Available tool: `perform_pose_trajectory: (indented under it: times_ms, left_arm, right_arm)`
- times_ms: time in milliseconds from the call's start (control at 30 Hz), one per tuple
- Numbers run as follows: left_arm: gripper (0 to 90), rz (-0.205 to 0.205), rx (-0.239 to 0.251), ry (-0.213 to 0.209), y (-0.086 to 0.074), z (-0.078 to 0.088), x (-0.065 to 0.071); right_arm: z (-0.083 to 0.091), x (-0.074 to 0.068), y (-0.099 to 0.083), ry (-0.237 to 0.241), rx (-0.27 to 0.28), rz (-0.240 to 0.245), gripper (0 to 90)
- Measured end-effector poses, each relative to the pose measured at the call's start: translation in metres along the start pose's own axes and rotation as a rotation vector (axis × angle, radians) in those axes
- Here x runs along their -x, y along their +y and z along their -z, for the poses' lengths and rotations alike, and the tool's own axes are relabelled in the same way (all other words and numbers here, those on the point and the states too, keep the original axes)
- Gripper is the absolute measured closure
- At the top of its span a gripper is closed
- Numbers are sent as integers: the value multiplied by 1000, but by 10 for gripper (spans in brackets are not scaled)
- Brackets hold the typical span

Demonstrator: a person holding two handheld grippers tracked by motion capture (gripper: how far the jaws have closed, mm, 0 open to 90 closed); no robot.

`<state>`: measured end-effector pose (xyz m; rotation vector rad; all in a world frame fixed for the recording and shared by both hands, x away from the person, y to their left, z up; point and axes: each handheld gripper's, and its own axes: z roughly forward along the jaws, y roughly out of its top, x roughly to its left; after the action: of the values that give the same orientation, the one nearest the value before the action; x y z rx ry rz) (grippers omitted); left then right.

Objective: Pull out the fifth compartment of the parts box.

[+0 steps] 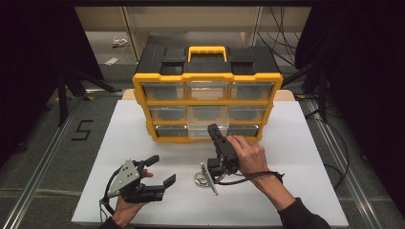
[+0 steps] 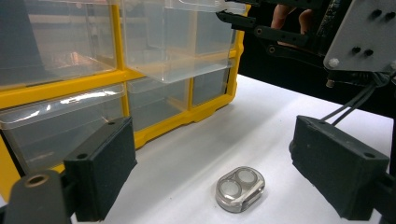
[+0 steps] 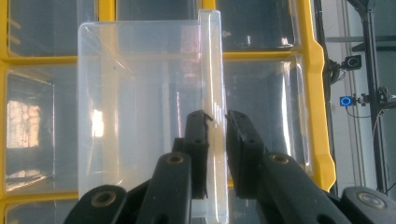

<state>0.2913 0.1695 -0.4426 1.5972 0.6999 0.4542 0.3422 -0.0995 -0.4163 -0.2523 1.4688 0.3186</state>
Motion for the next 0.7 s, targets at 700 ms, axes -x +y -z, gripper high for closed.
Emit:
perform_pose_trajectory:
  times_ms: [700]
  left_arm:
    - [134, 3, 0, 2, 0, 0, 0]
  right_arm:
    - [12, -1, 1, -7, 19, 0, 795]
